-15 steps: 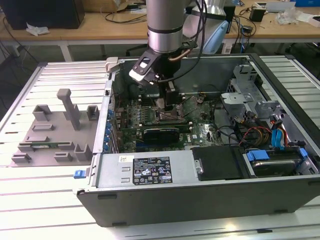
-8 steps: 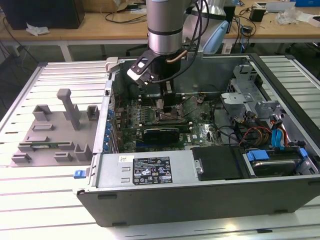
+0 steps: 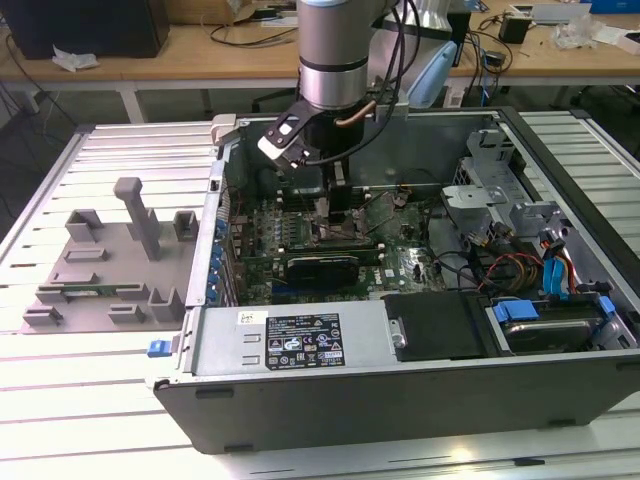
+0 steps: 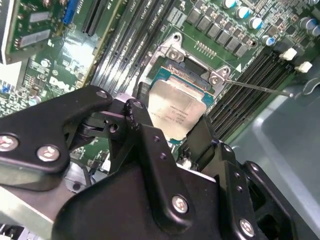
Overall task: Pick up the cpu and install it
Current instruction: 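Place the cpu into insertion slot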
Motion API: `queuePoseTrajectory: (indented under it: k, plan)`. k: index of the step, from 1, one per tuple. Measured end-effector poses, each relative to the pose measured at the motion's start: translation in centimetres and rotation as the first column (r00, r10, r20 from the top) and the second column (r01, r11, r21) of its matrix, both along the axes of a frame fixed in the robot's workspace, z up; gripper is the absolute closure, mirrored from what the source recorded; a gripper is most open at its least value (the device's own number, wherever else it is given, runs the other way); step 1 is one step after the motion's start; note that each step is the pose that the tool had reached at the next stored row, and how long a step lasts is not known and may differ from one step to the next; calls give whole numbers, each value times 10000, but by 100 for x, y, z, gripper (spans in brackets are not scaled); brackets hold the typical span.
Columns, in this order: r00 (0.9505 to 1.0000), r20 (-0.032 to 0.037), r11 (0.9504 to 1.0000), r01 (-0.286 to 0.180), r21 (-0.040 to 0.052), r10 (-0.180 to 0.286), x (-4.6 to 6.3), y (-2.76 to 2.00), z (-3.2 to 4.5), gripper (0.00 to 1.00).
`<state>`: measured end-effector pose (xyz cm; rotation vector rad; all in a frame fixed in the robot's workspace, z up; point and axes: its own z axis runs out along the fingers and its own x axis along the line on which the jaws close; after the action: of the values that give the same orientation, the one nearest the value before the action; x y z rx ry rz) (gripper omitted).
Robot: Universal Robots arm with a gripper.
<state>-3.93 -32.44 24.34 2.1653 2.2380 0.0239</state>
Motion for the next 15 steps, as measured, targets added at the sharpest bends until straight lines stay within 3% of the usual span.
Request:
queuePoseTrajectory:
  k: [3,7,10,15]
  plan:
    - [10000,-17,10000,1,-44,-1,21,15,-23,45]
    - [10000,-62,9998,3,-177,-4,57,29,-57,45]
    - [10000,-62,9998,1,-186,-3,57,28,-57,45]
    - [10000,-62,9996,8,-295,-10,56,37,-97,45]
